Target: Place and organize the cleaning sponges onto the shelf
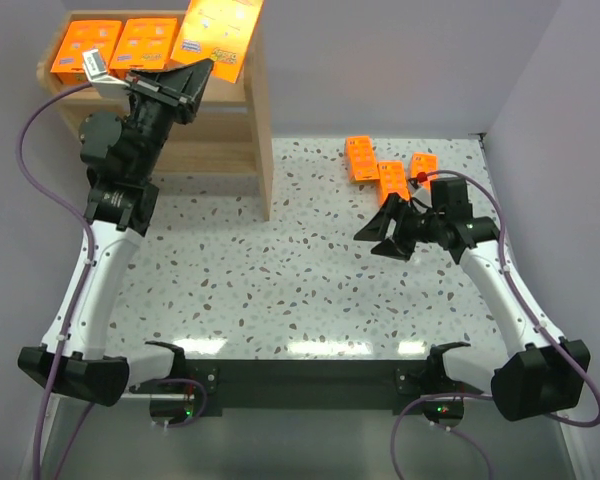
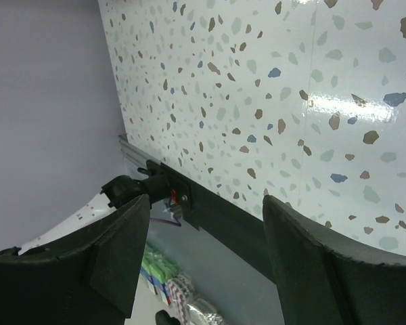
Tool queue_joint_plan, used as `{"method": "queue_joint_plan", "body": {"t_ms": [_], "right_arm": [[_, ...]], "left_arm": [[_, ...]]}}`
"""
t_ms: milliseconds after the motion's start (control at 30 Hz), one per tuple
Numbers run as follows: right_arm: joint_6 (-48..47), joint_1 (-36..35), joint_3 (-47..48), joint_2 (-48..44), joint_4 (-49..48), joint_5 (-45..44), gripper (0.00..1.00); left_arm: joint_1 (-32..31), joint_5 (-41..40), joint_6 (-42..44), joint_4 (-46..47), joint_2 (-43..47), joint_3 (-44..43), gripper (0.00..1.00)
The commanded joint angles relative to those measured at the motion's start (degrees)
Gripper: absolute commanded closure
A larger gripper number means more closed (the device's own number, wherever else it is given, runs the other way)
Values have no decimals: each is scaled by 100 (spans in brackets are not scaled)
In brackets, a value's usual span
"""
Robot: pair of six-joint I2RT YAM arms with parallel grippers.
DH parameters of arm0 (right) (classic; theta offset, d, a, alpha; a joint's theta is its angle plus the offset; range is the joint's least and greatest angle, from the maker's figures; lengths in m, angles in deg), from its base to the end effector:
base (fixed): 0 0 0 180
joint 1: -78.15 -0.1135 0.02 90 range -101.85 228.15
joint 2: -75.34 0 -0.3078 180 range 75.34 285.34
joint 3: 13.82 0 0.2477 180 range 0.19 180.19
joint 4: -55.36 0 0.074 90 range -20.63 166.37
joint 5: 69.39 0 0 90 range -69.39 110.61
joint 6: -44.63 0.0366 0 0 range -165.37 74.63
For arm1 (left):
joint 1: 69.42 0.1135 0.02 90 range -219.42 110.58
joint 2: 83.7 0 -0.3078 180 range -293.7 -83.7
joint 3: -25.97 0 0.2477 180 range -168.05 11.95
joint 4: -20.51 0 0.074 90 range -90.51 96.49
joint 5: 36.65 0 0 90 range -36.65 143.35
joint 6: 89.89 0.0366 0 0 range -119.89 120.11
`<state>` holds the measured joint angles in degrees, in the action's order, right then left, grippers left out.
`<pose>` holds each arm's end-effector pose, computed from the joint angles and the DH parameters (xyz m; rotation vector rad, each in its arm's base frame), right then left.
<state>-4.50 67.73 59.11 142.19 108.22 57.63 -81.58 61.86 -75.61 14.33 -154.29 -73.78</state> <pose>0.2084 0.0607 0.3475 0.3341 2.4810 1.1745 0.2290 -0.0549 0.5675 -0.5571 1.1749 -1.4233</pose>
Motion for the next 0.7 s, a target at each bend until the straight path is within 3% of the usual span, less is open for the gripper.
{"method": "queue_joint_plan", "body": {"t_ms": [0,233,667], "right_arm": [[-131,40,138,-172,105,122,29],[-149,57,155,-155,61,139,29],[-140,75,32,-93,-71,210,29]], "left_arm": [[126,-630,-522,174,-34,-260,100],[284,-1036,-1181,-36,-244,118,100],[285,-1624,-1296,-1512,-790,-453,100]]}}
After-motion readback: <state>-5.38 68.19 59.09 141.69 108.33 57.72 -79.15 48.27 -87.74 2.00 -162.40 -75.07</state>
